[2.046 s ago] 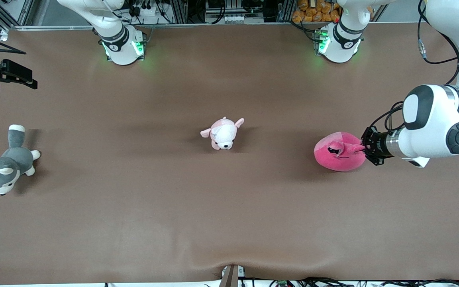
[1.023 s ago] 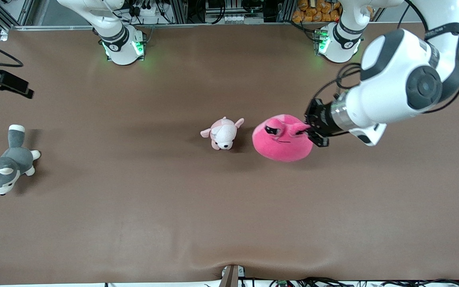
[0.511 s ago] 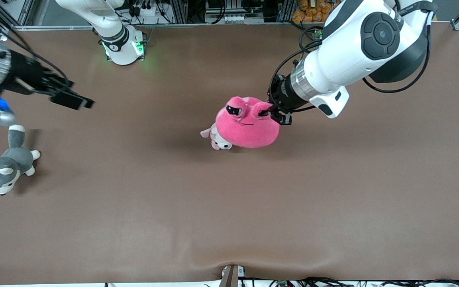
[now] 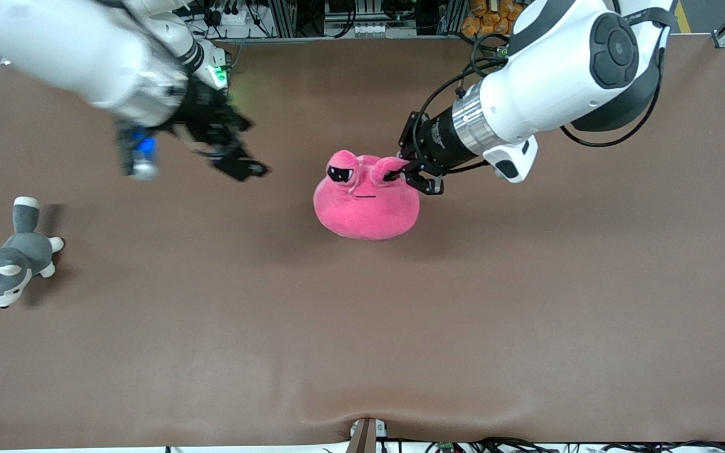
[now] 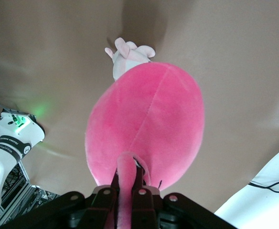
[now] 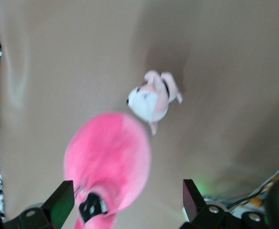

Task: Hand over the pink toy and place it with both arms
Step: 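Grasp the pink toy with the right gripper while the left gripper holds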

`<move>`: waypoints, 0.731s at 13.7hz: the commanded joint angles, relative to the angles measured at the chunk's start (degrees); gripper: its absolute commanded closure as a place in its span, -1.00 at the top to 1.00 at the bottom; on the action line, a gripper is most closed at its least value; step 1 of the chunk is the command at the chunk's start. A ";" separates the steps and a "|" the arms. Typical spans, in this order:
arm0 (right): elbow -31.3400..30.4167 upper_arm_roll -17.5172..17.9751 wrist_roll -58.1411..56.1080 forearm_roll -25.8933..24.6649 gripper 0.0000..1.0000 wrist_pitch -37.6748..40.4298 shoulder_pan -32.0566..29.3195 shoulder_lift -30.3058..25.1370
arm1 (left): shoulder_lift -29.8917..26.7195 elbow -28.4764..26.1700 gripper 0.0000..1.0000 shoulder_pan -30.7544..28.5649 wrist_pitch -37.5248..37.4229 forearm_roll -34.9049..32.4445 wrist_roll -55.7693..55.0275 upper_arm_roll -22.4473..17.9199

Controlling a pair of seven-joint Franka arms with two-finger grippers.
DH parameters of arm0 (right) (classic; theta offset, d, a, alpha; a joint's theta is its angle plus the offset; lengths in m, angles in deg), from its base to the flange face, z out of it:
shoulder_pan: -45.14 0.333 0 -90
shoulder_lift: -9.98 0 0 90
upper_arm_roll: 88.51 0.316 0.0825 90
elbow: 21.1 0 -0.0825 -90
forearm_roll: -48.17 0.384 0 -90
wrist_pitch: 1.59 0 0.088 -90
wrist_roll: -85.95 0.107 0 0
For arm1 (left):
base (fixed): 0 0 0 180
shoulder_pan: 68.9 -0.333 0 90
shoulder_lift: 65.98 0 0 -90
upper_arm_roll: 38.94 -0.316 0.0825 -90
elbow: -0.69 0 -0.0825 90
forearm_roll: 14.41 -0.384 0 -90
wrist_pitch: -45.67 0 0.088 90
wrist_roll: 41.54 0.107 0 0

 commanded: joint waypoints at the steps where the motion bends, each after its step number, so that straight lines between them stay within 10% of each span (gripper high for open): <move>1: 1.00 -0.75 8.33 -0.59 1.00 -4.41 4.54 2.75 | 0.39 0.94 -1.00 1.46 1.60 1.09 -1.32 -0.32; 3: 1.09 -0.75 14.67 -2.78 1.00 -9.33 6.65 4.68 | 0.65 0.77 -1.00 1.65 1.78 1.09 -1.41 -0.32; 6: 1.09 -0.66 15.31 -4.81 -1.00 -9.88 7.54 6.18 | 0.65 0.77 -1.00 2.00 1.78 1.18 -1.41 -0.32; 10: 1.18 -0.75 15.05 -4.73 -1.00 -9.62 6.49 7.59 | 0.65 0.77 -1.00 1.91 1.78 1.18 -1.15 -0.32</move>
